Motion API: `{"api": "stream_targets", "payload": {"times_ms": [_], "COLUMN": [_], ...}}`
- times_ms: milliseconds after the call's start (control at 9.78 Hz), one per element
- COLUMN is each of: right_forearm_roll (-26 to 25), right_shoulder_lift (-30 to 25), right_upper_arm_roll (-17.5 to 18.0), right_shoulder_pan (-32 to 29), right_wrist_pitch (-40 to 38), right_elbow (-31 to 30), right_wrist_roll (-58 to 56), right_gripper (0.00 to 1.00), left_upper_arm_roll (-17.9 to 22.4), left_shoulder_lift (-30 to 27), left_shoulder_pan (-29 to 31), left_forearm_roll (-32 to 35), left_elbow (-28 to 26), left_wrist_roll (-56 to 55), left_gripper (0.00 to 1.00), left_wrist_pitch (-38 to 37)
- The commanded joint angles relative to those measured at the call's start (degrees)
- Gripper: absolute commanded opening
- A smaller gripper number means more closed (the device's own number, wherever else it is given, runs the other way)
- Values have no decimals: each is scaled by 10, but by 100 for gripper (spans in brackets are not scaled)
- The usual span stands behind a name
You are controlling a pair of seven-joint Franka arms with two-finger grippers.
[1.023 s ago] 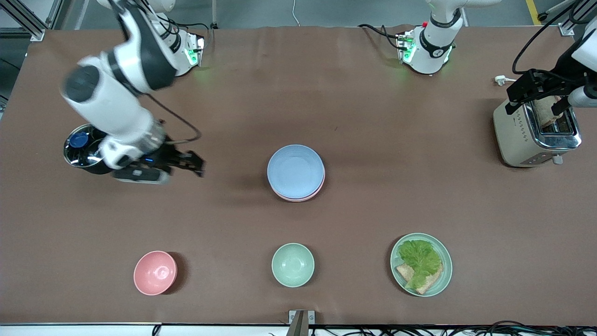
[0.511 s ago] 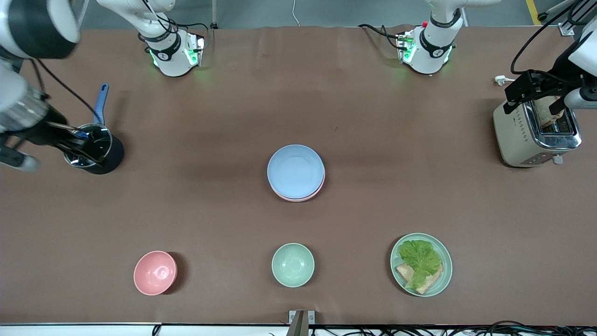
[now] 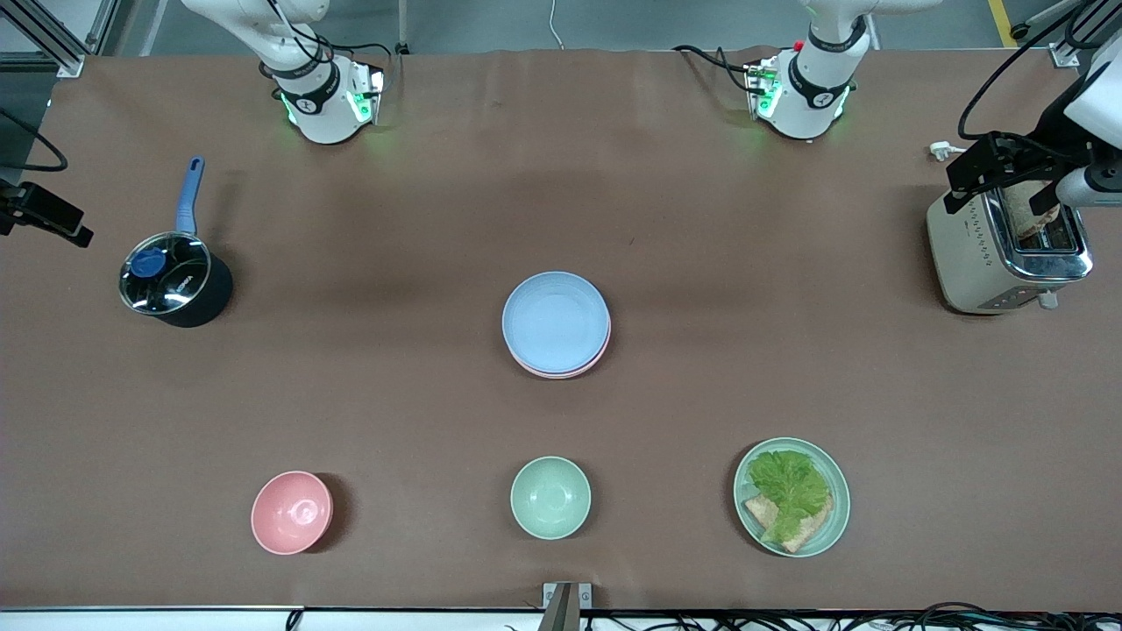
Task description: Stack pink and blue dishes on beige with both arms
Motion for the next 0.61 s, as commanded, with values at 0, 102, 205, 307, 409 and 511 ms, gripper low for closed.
{"api": "stream_targets", "payload": {"times_ms": [0, 102, 205, 307, 409, 511], "right_forearm_roll": [8, 8, 8, 8, 8, 8], "right_shoulder_lift": [-4, -3, -2, -2, -2, -2], "right_upper_arm_roll": [3, -4, -20, -29, -28, -27], "right_shoulder_pan": [-7, -1, 16, 24, 19, 18], "right_wrist_pitch": [-5, -10, -11, -10, -10, -8], "right_elbow": [-5, -5, -5, -4, -5, -5], "right_wrist_roll": [-3, -3, -3, -3, -3, -3], "right_gripper": [100, 100, 100, 100, 100, 100], "left_upper_arm_roll": [-2, -2, -2, -2, -2, -2], "left_shoulder_lift": [7, 7, 7, 8, 8, 8], "left_shoulder_pan": [2, 3, 3, 2, 1, 1], "left_forearm_roll": [-4, -4, -4, -4, -4, -4], "left_elbow": [-11, -10, -10, -10, -10, -10], "left_wrist_roll": [4, 2, 2, 1, -3, -3], "left_gripper": [100, 100, 100, 100, 100, 100], "left_wrist_pitch": [-5, -4, -4, -4, -4, -4]}}
